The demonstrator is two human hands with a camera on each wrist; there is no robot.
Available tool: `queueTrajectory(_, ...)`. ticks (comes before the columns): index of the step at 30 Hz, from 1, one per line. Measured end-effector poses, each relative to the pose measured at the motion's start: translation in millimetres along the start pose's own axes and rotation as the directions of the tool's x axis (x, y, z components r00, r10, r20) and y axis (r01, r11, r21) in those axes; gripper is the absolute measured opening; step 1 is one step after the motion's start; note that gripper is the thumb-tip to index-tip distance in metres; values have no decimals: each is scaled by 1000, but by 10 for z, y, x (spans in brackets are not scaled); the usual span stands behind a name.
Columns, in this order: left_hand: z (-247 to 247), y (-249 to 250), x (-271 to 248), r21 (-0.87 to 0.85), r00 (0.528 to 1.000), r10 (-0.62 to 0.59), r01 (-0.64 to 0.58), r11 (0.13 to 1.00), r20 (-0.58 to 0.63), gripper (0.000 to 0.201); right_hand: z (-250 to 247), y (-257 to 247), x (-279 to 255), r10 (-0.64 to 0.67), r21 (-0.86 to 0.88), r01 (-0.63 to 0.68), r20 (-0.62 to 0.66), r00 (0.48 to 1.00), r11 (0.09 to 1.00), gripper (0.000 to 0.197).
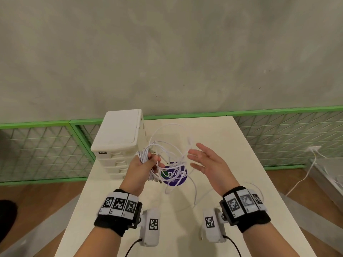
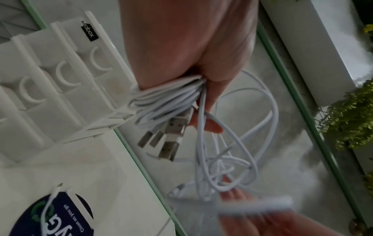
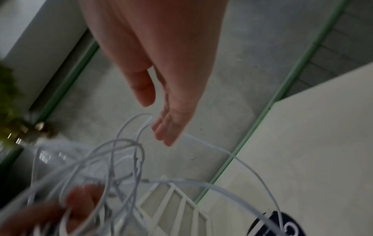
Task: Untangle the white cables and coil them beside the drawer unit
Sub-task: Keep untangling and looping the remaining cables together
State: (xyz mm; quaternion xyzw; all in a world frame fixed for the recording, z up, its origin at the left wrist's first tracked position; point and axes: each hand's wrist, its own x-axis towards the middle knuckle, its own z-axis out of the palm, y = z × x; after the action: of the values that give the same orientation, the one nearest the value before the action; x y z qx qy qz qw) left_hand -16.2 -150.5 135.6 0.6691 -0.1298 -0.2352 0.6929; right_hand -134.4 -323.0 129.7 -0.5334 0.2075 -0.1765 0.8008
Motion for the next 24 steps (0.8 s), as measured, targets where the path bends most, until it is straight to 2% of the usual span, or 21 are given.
queueTrajectory(2,11,12,14,-26,1000,1,0,1000,6,19,59,35,-7,40,-241,-44,-20,999,970,34)
queueTrajectory(4,25,18,32,-26,1000,6,-6,1000,17,17,120,72,6,-2,-386,-16,-45,999,923,35)
queueTrajectory(7,36,14,39,-34,999,11,-10,999,38,13,188,90,34,-148,-470,92,-83,985,878,30)
queueTrajectory(13,23,-23,8,-26,997,20,-18,999,74,18,246,143,104,-132,-641,109,13,991,760,16)
queueTrajectory(14,1,-33,21,-25,998,24,-23,999,60,18,238,134,115,-152,-639,120,4,988,760,14)
queueTrajectory(16,-63,-51,49,1,999,33,-33,999,19,17,202,82,125,-181,-552,130,-40,983,824,13)
queueTrajectory(20,-165,-113,88,111,996,29,-20,994,-83,25,101,-42,129,-159,-196,134,-118,980,972,20)
queueTrajectory(22,-184,-164,98,132,993,9,7,991,-117,26,91,-101,116,-114,-34,111,-126,985,993,24)
queueTrajectory(24,-185,-214,117,159,987,-21,48,986,-162,25,98,-144,104,-71,44,78,-132,989,996,28)
